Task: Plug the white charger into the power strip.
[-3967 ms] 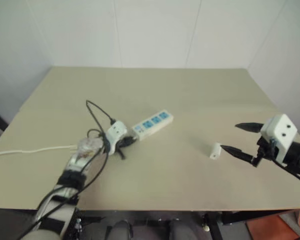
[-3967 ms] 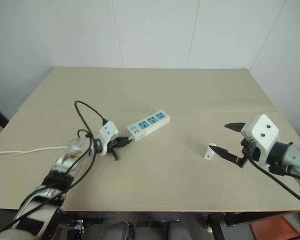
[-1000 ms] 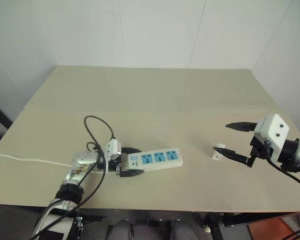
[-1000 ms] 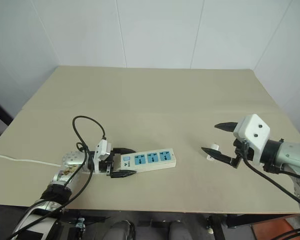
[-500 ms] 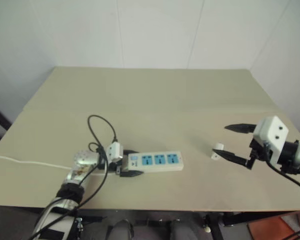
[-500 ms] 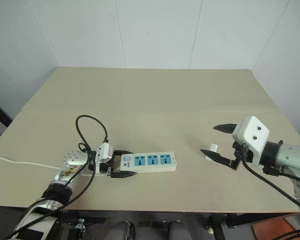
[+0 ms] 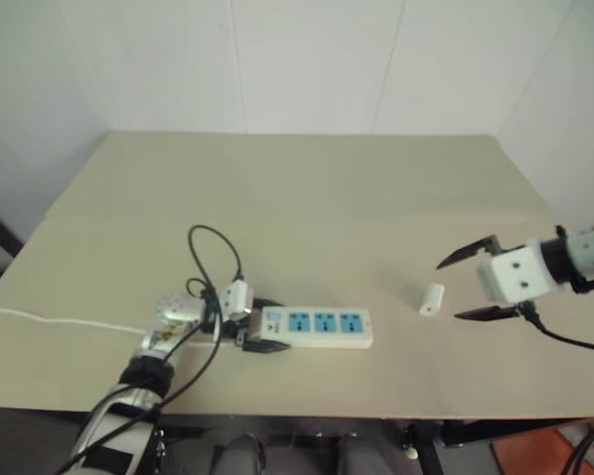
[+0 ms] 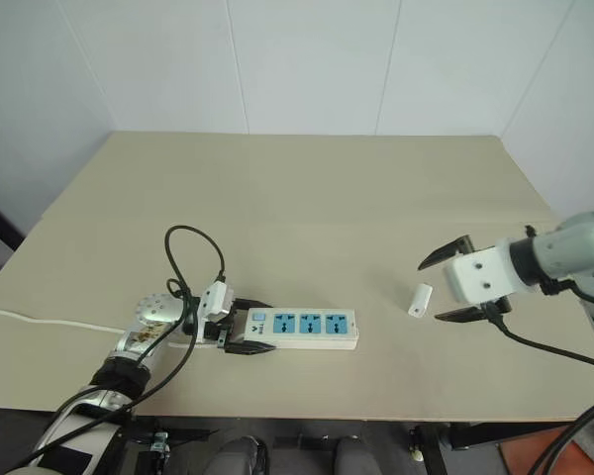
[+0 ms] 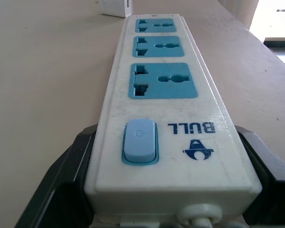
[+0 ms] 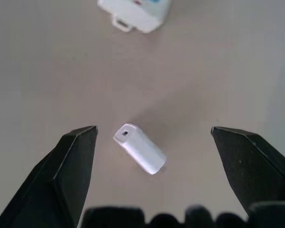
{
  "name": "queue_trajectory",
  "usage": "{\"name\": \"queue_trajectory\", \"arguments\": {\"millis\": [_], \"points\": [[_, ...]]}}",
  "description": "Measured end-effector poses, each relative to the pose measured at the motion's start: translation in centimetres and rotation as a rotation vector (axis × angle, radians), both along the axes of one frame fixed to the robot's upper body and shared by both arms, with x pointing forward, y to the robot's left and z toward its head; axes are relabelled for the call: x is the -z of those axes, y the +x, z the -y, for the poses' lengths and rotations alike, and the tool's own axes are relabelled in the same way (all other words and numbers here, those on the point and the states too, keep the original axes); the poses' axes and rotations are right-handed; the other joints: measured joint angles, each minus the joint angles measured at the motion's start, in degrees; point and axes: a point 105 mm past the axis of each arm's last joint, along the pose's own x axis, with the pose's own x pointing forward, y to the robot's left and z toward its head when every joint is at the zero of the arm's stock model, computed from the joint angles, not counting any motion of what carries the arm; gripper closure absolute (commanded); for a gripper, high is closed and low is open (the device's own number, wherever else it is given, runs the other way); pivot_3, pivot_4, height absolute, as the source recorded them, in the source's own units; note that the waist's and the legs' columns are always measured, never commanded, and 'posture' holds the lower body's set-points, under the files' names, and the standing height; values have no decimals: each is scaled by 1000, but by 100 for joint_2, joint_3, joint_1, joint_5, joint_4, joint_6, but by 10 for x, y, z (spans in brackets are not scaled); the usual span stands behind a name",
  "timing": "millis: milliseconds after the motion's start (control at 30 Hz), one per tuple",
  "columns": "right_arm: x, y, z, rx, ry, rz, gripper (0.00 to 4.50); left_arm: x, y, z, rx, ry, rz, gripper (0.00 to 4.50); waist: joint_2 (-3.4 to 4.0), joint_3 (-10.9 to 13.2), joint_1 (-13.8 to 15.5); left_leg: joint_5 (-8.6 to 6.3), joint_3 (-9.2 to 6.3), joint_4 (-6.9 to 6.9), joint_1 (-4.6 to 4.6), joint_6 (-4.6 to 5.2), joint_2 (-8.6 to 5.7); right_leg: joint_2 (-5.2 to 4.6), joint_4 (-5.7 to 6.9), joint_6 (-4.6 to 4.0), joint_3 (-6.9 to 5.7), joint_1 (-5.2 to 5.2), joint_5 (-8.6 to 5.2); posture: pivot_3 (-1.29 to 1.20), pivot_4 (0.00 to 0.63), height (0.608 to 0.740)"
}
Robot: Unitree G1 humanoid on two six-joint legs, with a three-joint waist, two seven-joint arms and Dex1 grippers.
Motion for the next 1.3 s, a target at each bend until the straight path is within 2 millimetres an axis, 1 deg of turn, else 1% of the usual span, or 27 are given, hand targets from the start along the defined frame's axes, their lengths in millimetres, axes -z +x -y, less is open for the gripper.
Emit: {"name": "queue_trajectory", "arguments": {"millis": [133,200,333,467,767,967,1200,1300], "points": [[0,23,-5,-171,-171,94,0,1,1,3,-7,-3,-1,1177,2,0,-3,0,1,0,11,0,-1,-2,4,-10,1,10,7,0,150,740],[4,30,-6,-228,-243,104,0,1,1,5,-7,-5,0,1177,3,0,20,0,-2,0,12,0,-2,-1,4,-33,0,12,19,0,150,740],[17,34,-1,-336,-400,78,0,1,1,5,-10,-7,2,1177,5,-1,23,0,-3,0,12,0,-5,-5,5,-40,0,13,23,0,150,740],[31,33,9,-384,-494,22,0,1,2,5,-18,-6,2,1177,8,0,19,1,-4,0,17,0,-5,-4,12,-42,0,14,24,0,150,740],[58,36,6,-438,-530,-12,0,2,3,9,-32,-10,-3,1177,14,-1,3,1,-4,0,31,0,-6,-4,23,-49,2,20,20,0,150,740],[69,39,-2,-466,-536,-7,0,3,3,8,-35,-9,-10,1177,17,0,0,1,-4,0,33,0,-6,-4,24,-49,2,21,20,0,150,740],[75,49,-10,-462,-552,18,0,3,2,8,-39,-8,-6,1177,18,-1,-4,1,-5,0,33,0,-7,-4,25,-50,2,21,20,0,150,740],[76,53,-11,-464,-578,25,562,3,2,7,-46,-7,-5,1177,18,-1,-20,1,-6,0,38,0,-6,-3,25,-51,2,25,21,0,150,740]]}}
